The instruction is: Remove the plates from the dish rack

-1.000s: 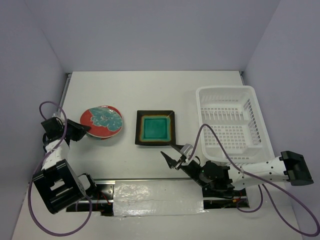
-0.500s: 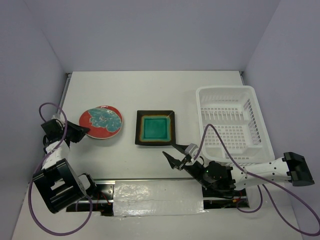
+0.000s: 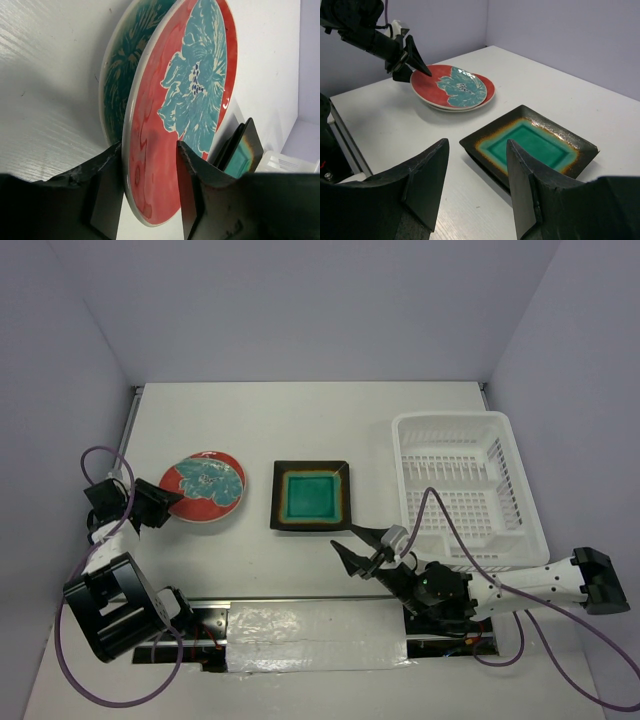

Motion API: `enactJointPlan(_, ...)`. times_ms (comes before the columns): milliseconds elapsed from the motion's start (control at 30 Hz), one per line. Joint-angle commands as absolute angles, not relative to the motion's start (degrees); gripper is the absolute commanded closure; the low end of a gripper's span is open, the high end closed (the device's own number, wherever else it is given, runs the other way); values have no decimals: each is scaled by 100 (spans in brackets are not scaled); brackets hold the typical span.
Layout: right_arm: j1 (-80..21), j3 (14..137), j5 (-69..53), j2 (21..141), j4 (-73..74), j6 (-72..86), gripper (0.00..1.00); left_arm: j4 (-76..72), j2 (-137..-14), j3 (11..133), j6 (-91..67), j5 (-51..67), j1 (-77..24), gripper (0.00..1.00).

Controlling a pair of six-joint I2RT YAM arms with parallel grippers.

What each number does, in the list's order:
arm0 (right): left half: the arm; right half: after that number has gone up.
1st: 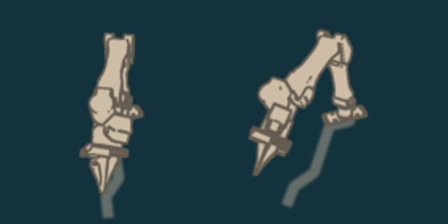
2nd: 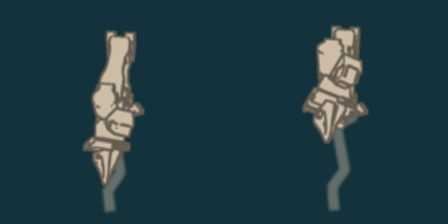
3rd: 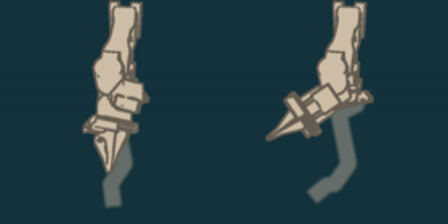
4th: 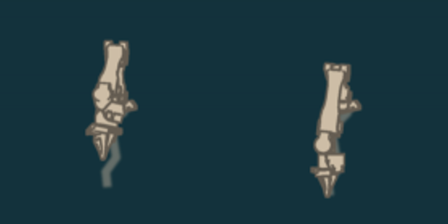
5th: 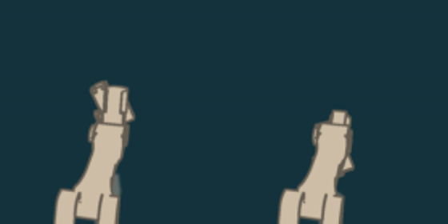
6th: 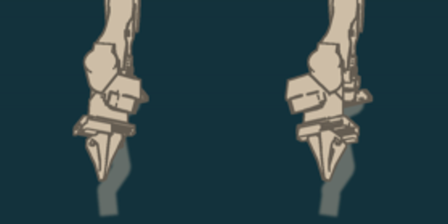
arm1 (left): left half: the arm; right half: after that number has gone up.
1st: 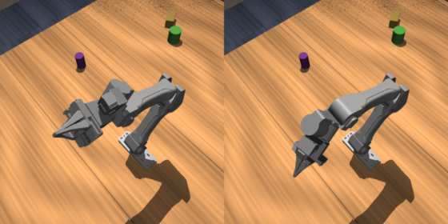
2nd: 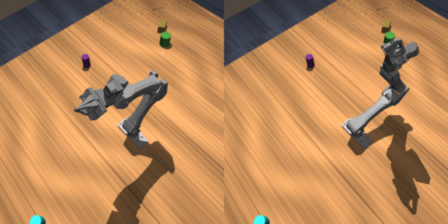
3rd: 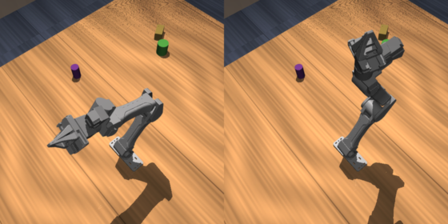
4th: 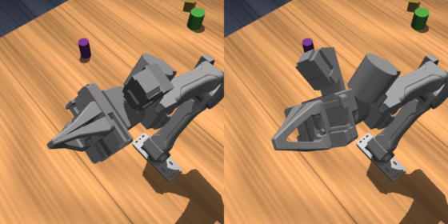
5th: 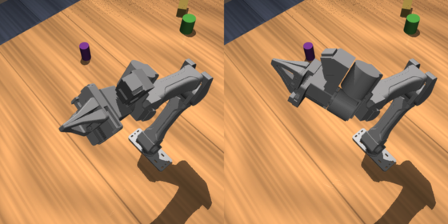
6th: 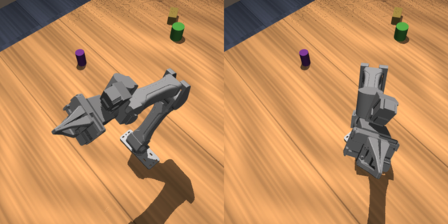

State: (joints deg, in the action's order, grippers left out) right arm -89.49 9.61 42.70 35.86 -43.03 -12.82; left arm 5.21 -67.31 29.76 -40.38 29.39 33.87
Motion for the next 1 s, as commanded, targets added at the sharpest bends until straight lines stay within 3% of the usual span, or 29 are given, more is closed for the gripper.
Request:
enactJointPlan(0,-9000,896,4368,3454,-4386,-1134,43,325,-6732,3199,-3920,3032,3393,44)
enactJointPlan(500,-9000,1002,4482,3849,-4500,-1248,43,747,-6970,3533,-3867,2374,3375,16)
enactJointPlan(600,-9000,1055,4474,3876,-4447,-1248,43,808,-6996,3621,-3876,2251,3366,1)
enactJointPlan(967,-9000,984,4280,3560,-4430,-1195,42,985,-7479,4201,-3928,2074,3182,1)
